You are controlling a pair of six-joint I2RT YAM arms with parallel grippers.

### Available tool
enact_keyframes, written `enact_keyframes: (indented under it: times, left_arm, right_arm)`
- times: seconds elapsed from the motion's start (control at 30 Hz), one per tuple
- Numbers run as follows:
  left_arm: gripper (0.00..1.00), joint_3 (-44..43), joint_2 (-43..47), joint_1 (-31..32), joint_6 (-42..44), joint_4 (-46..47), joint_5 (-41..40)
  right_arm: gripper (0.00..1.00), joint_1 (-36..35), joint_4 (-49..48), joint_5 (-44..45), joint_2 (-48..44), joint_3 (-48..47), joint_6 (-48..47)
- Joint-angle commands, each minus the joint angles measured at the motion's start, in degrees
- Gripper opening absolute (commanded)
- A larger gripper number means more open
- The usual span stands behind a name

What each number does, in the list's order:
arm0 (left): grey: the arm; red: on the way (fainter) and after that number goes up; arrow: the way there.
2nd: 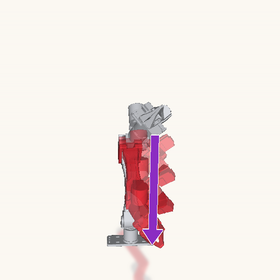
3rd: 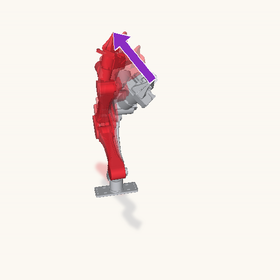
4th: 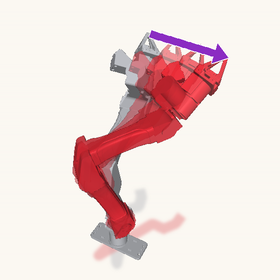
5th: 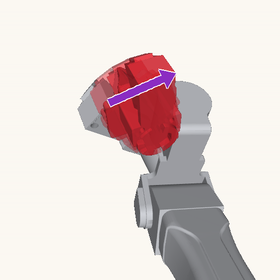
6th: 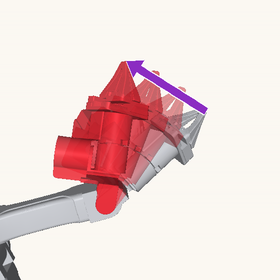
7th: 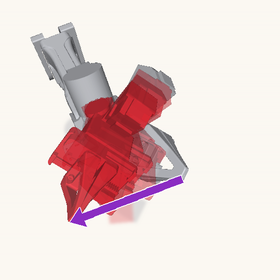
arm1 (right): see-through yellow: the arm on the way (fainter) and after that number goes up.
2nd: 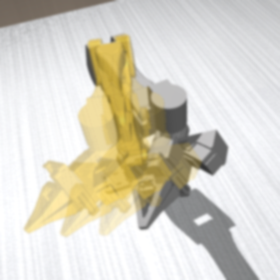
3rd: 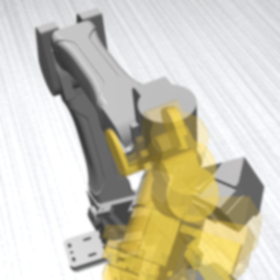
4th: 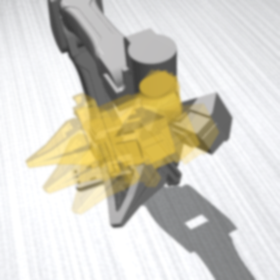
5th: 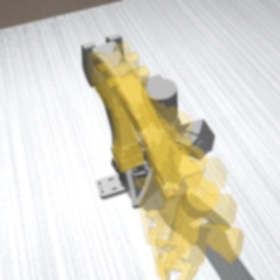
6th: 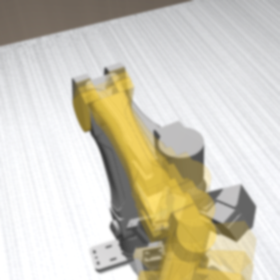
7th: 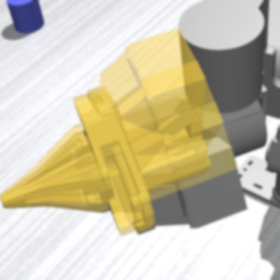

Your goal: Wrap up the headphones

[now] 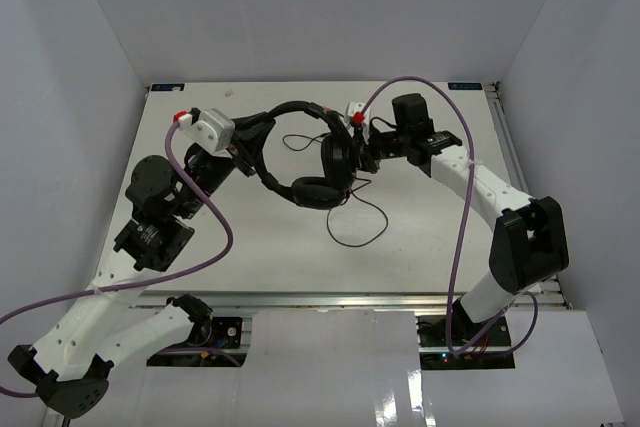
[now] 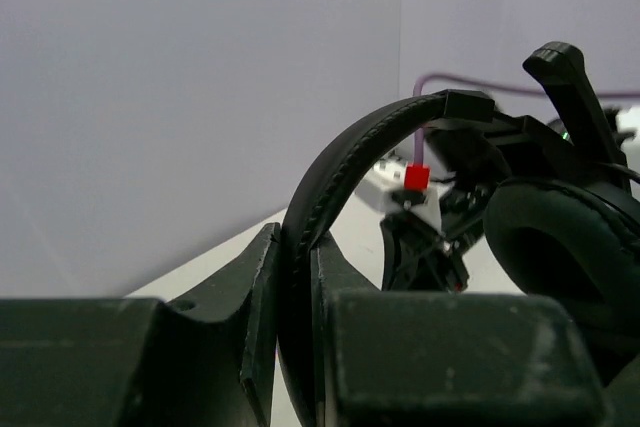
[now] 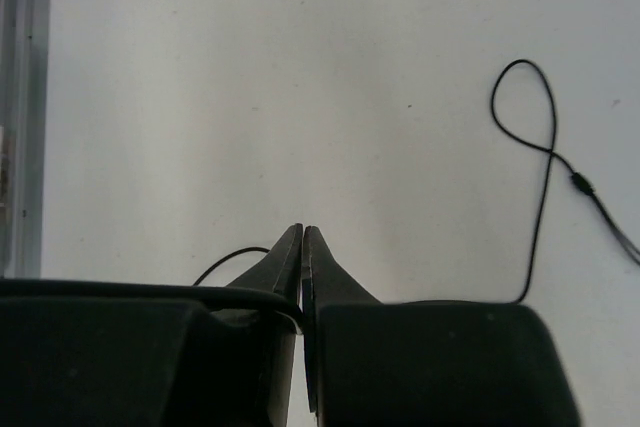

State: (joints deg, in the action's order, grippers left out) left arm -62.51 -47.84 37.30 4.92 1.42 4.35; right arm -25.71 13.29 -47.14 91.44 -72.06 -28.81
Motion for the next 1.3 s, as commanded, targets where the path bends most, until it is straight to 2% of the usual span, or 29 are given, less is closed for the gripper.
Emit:
enact_keyframes:
  times: [0.0, 0.23, 0.4, 0.57, 0.93, 1.17, 1.27]
  left_arm:
    - [0.00, -7.29, -0.16, 0.41, -8.21, 10.27, -0.90]
    - [0.00, -10.68, -2.85, 0.41, -12.09, 13.30, -3.10]
    - [0.00, -9.94, -3.01, 0.41, -12.62, 11.97, -4.55]
    - [0.00, -7.93, -1.30, 0.41, -15.80, 13.16, -5.27]
    - [0.00, -11.49, -0.94, 0.41, -25.45, 9.42, -4.52]
    - [0.00, -5.92, 2.36, 0.39, -32.97, 8.65, -5.60]
    - [0.00, -3.62, 3.56, 0.37, -33.64, 5.67, -6.44]
  right_arm:
    - [0.08, 1.55, -0.49, -3.02, 2.28, 2.10, 4.47]
    - [0.08, 3.95, -1.49, -6.25, 2.88, 2.72, 7.36]
    - [0.08, 7.91, -8.08, -14.31, 0.96, 3.22, 15.12]
    - [0.08, 10.67, -8.37, -11.07, 2.42, 3.32, 17.34]
    - [0.08, 11.82, -8.02, -2.97, 4.36, 3.60, 18.97]
    - [0.08, 12.39, -8.07, 2.17, 4.61, 3.61, 19.87]
    - [0.08, 13.19, -8.34, 0.63, 4.17, 3.63, 19.46]
